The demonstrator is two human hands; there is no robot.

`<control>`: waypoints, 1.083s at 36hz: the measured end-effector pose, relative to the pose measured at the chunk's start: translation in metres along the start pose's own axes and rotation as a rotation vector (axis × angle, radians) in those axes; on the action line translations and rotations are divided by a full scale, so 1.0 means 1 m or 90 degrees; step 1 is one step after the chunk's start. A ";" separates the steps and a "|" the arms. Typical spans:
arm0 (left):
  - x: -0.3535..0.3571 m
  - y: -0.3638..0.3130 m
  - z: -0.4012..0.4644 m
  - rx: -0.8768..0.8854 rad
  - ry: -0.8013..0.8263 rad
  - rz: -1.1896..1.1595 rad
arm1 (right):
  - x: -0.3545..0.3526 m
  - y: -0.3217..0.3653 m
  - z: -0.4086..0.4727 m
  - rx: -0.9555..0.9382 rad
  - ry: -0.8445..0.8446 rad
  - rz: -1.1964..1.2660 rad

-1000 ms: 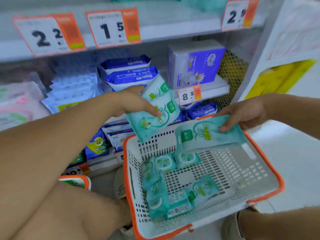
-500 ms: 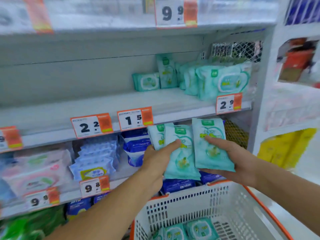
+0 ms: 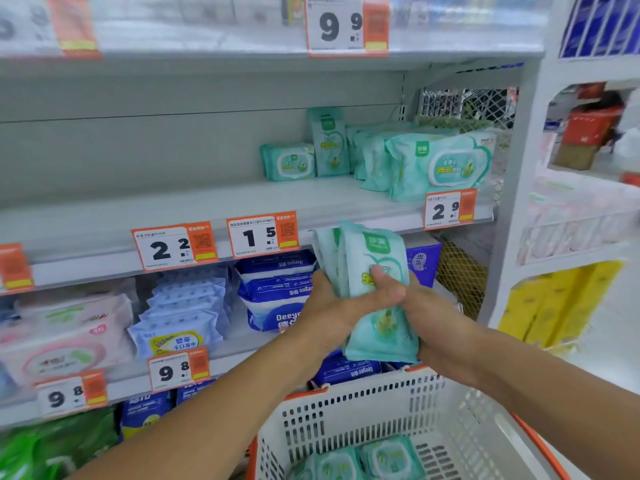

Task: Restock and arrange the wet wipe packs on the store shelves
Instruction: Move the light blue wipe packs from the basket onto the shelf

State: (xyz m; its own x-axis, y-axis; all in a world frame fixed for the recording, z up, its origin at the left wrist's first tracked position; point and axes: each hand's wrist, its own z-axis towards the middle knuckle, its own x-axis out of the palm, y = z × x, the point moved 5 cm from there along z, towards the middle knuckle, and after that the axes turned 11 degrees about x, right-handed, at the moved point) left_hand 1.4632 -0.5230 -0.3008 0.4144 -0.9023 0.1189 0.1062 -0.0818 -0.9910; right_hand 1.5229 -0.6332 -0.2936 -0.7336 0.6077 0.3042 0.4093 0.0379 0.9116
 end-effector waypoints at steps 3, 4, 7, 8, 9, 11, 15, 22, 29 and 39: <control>0.013 -0.013 -0.015 -0.018 0.115 0.104 | 0.010 -0.013 0.014 0.028 0.070 -0.052; 0.026 -0.020 -0.020 0.006 0.148 0.115 | -0.009 -0.020 0.022 0.022 -0.011 -0.116; 0.038 -0.065 -0.059 0.079 0.174 0.061 | -0.066 -0.074 0.111 -0.074 0.058 -0.122; 0.042 -0.067 -0.061 0.088 0.168 0.093 | -0.064 -0.074 0.115 -0.075 0.087 -0.109; 0.040 -0.051 -0.050 0.077 0.140 0.110 | -0.045 -0.057 0.089 -0.093 0.110 -0.134; 0.017 -0.031 -0.018 0.066 0.057 0.141 | -0.012 -0.009 0.024 -0.125 0.050 -0.188; -0.015 -0.020 0.000 0.106 -0.009 0.186 | 0.007 0.029 -0.007 -0.117 0.084 -0.202; -0.014 -0.031 0.008 0.164 -0.003 0.285 | 0.018 0.035 0.005 -0.129 0.012 -0.177; -0.050 -0.103 0.035 0.331 0.042 0.560 | 0.026 0.090 0.014 -0.230 -0.065 -0.121; -0.101 -0.093 0.131 0.037 0.048 1.002 | 0.030 0.195 0.137 -0.074 -0.170 -0.145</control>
State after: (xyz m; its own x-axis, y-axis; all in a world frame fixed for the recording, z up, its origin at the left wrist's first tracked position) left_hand 1.5299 -0.3686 -0.2122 0.0942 -0.0825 -0.9921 -0.3365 0.9353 -0.1097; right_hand 1.6553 -0.4987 -0.1448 -0.6252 0.7801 0.0216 0.1763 0.1142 0.9777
